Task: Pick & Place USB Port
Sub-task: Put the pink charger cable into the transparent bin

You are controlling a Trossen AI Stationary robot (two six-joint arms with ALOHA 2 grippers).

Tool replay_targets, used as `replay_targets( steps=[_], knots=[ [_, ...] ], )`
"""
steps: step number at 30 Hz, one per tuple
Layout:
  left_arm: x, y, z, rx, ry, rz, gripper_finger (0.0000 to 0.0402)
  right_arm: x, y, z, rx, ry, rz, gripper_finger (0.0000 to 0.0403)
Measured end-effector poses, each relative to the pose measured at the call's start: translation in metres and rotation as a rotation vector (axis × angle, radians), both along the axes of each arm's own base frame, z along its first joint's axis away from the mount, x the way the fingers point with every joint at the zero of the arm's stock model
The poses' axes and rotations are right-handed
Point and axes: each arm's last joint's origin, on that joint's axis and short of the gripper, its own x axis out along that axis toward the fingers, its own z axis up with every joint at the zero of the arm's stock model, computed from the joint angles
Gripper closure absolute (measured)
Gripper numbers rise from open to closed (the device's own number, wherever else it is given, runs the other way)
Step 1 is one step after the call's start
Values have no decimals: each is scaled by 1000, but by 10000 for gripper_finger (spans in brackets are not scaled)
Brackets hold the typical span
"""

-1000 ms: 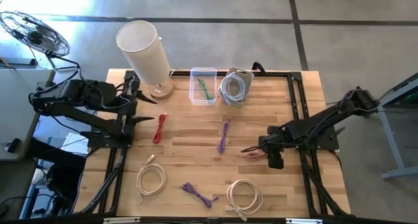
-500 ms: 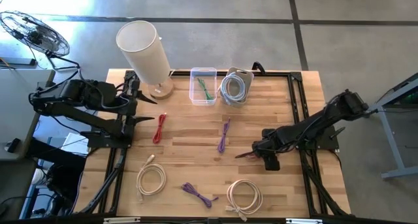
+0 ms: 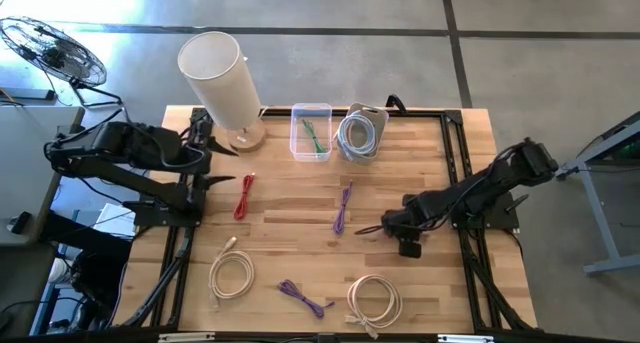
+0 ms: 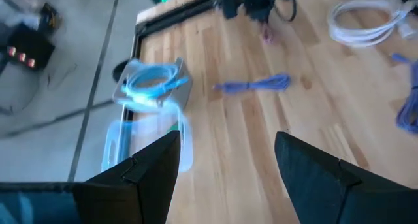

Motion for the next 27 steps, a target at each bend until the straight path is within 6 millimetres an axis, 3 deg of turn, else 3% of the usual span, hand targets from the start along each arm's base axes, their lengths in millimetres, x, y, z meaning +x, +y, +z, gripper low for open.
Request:
replay_targets(
  steps=[8, 11, 16, 27],
  knots=[
    [8, -1, -6, -14, 58, 45, 158, 2, -8, 8, 47, -42, -97, 390],
    [17, -2, -8, 21, 87, 29, 158, 12, -9, 27, 51, -144, -126, 394],
    [34, -5, -7, 104, 67, -17, 158, 26, -9, 77, 4, -342, -123, 394],
    [57, -8, 19, 192, -220, -70, 158, 47, -9, 235, -98, -908, 60, 395]
  ],
)
